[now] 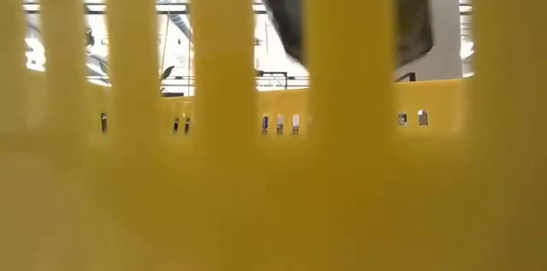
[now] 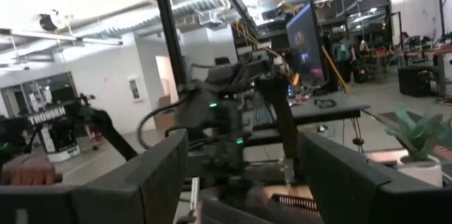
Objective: Stack baskets on shelf by color
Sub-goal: Put the stacked black transparent bins on the shelf
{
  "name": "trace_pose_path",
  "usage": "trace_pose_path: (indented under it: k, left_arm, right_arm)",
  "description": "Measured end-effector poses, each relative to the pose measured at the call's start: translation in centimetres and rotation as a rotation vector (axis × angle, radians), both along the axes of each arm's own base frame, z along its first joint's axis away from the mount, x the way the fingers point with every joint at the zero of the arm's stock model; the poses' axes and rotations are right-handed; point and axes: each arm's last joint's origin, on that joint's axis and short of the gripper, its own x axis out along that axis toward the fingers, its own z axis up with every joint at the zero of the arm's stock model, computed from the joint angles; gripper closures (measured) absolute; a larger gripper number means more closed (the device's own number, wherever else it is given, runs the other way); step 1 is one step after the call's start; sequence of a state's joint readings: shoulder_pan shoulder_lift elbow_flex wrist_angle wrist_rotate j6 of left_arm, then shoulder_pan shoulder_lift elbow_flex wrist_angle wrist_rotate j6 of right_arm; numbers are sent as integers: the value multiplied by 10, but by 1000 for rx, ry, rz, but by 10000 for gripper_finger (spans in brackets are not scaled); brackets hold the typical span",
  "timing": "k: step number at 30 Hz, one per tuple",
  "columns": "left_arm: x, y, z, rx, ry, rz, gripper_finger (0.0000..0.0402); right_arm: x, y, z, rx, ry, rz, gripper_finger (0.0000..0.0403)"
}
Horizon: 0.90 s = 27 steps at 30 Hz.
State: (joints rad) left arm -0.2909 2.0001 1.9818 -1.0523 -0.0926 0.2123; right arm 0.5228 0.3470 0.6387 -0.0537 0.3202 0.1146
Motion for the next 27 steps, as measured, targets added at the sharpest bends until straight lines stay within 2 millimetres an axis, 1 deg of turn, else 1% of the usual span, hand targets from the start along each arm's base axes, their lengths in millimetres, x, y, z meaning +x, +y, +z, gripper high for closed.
trace_pose_path:
  k: [3,9,13,17,21,27]
  left_arm:
    - [4,24,-11,23,48,38,384]
    - [15,75,-8,41,17,74,384]
    - [17,113,-8,34,18,131,384]
    - [16,143,-8,21,28,196,384]
    - [14,163,-8,19,28,244,384]
    - [12,181,-8,20,31,280,384]
  right_arm:
    - [6,3,-14,-12,19,0,133]
    - [8,5,-33,-54,36,-7,133]
    - [5,3,-32,-71,2,-15,133]
    - [3,2,-28,-83,-52,-24,133]
    - [3,2,-26,-118,-72,-30,133]
    - [3,2,-24,-156,-100,-45,133]
